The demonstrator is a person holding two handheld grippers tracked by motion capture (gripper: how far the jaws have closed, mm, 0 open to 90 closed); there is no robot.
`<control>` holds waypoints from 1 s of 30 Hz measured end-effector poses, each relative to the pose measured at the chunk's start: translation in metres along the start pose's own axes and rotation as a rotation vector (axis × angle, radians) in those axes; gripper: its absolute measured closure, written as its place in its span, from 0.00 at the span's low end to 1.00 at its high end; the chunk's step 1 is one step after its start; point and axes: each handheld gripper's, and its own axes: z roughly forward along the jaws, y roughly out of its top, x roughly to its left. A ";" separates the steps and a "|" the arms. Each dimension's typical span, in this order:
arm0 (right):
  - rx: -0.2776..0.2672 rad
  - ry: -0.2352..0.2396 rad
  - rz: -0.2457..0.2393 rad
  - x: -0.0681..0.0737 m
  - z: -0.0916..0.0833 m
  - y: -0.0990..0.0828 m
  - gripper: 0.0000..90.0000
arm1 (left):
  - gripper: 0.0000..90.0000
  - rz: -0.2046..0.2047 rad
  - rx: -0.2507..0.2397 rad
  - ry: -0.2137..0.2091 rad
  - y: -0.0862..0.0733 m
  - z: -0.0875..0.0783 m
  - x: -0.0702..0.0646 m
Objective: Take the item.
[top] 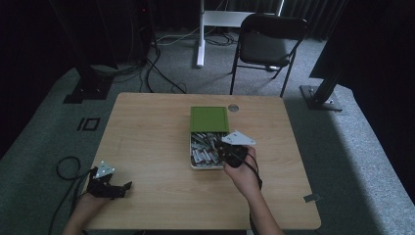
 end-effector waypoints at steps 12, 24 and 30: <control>-0.093 -0.050 0.069 -0.032 -0.024 0.022 1.00 | 0.02 0.001 0.000 0.001 0.000 0.000 0.000; -0.094 -0.127 0.154 -0.067 -0.023 0.002 1.00 | 0.02 0.001 -0.001 0.001 0.000 0.000 0.000; -0.076 -0.139 0.194 -0.075 -0.010 -0.016 1.00 | 0.02 0.000 0.000 0.000 0.000 0.000 0.000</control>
